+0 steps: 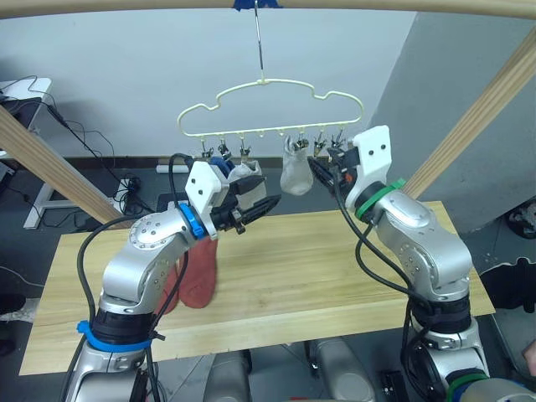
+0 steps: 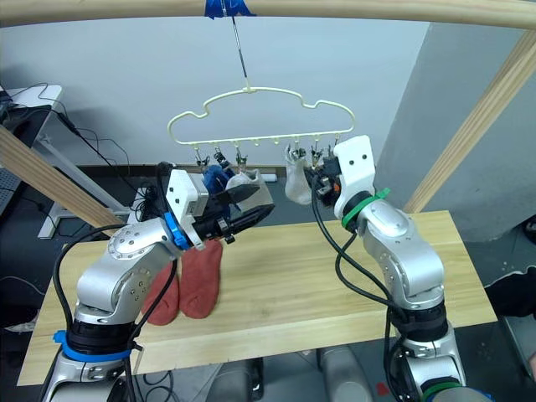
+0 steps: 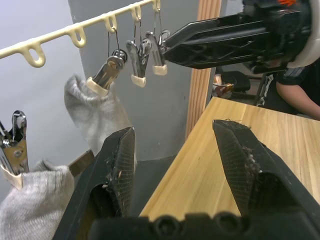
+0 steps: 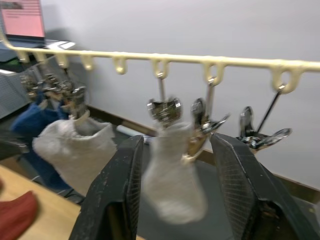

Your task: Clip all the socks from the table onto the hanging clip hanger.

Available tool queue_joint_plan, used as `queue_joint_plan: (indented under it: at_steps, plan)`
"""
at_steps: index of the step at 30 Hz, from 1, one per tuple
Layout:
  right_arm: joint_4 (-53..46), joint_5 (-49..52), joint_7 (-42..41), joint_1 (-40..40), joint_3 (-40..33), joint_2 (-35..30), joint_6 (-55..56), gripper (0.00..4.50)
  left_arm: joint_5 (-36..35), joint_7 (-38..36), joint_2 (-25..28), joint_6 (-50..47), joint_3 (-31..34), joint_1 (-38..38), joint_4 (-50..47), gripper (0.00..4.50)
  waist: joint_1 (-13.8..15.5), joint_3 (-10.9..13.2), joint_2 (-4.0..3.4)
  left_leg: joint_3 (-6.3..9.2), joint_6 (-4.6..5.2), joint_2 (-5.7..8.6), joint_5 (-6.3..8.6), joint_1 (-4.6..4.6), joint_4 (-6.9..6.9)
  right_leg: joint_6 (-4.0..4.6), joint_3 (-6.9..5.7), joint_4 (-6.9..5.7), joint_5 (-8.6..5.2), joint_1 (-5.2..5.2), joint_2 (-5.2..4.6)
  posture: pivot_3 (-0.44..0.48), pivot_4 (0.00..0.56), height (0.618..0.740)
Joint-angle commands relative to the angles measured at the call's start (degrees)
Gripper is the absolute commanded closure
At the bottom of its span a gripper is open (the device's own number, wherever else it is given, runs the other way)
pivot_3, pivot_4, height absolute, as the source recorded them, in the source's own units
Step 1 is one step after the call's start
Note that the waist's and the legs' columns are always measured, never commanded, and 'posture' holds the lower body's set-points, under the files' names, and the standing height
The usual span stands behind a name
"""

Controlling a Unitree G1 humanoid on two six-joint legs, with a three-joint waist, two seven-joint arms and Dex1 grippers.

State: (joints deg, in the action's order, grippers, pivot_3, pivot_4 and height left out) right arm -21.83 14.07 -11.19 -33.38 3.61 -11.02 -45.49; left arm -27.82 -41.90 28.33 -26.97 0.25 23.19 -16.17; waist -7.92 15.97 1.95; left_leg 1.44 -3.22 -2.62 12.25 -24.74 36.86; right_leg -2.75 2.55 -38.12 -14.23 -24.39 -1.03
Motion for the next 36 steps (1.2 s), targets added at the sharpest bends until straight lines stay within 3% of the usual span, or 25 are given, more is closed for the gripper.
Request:
queue_joint_plan:
  at_steps: [1,30,36]
  plan:
    - [0.7,-1.9,1.3,-1.6,0.2,0.5,2.3,2.36,-0.1,-0.2,-0.1,0.9,0.4,0.9,-1.2,1.76,0.0,0.0,0.0,0.0,0.0,0.0,0.0,0.0,0.0,0.0,0.0,0.0,0.0,0.0,0.0,-0.175,0.193,0.74]
    - [17.0,-8.3,2.2,-7.9,0.9,3.9,14.1,2.36,2.1,-0.3,-1.3,2.2,-0.4,2.4,0.8,1.76,0.0,0.0,0.0,0.01,0.0,0.03,-0.01,0.09,0.16,0.04,0.01,-0.52,0.04,-0.03,-0.02,-0.169,0.204,0.74]
    - [18.2,-7.5,4.1,-9.3,-1.1,7.0,13.0,2.36,2.3,-0.1,-1.5,2.2,-0.4,2.2,0.5,1.76,0.0,0.0,0.0,-0.01,-0.01,0.03,-0.03,0.21,0.19,0.05,0.06,-0.73,0.04,-0.04,-0.01,-0.162,0.203,0.74]
